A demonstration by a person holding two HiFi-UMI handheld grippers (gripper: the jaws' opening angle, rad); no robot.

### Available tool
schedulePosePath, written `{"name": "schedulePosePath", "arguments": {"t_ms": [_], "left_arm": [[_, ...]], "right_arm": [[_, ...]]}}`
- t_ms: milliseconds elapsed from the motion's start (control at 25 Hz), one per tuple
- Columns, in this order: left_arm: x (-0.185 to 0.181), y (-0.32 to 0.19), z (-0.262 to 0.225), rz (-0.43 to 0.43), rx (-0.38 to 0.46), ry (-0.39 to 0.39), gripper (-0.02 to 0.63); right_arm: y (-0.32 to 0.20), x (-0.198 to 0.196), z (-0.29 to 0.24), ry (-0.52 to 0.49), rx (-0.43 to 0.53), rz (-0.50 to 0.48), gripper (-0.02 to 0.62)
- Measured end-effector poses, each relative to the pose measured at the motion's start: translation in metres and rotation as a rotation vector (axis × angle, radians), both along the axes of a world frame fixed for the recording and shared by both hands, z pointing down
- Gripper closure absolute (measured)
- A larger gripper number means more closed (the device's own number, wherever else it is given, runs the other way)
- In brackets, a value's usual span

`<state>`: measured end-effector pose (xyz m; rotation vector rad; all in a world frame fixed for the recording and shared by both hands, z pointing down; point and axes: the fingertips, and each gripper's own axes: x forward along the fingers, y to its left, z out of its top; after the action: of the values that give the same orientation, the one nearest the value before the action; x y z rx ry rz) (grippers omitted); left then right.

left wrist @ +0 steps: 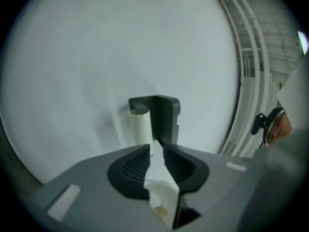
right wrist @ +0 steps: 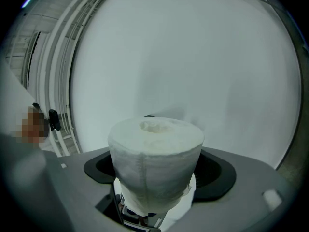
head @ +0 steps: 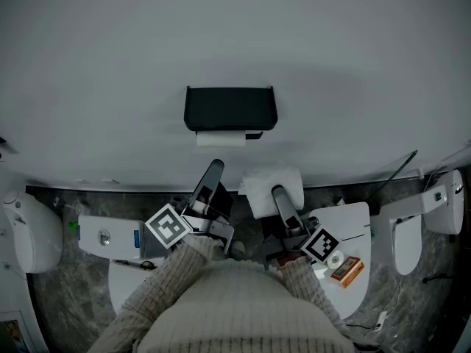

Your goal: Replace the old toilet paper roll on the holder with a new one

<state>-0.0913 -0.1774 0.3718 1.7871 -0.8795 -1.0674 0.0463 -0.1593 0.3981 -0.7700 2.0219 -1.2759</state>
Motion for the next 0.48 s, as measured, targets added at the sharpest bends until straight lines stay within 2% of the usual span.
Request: {"name": "schedulePosePath", "arguments": {"t_ms": [160,280,480], "left_arm": [[-0.001,-0.014,0.005,-0.014,-0.030,0.025,0.462],[-0.003,-0.026,0.009,-0.034,-0.062,0.015,0.378],[-0.010,-0.043,0.007,-0.062,-0.072,0.019,0.334]], "right_arm": [[-0.009,0.003,-0.002,0.003,0.007,0.009,0.160],[-0.016,0.004,-0.002,0.002,0.007,0.007,0.160],[-0.023,0.006,-0.005,0.007,0.012,0.013,0.160]]}}
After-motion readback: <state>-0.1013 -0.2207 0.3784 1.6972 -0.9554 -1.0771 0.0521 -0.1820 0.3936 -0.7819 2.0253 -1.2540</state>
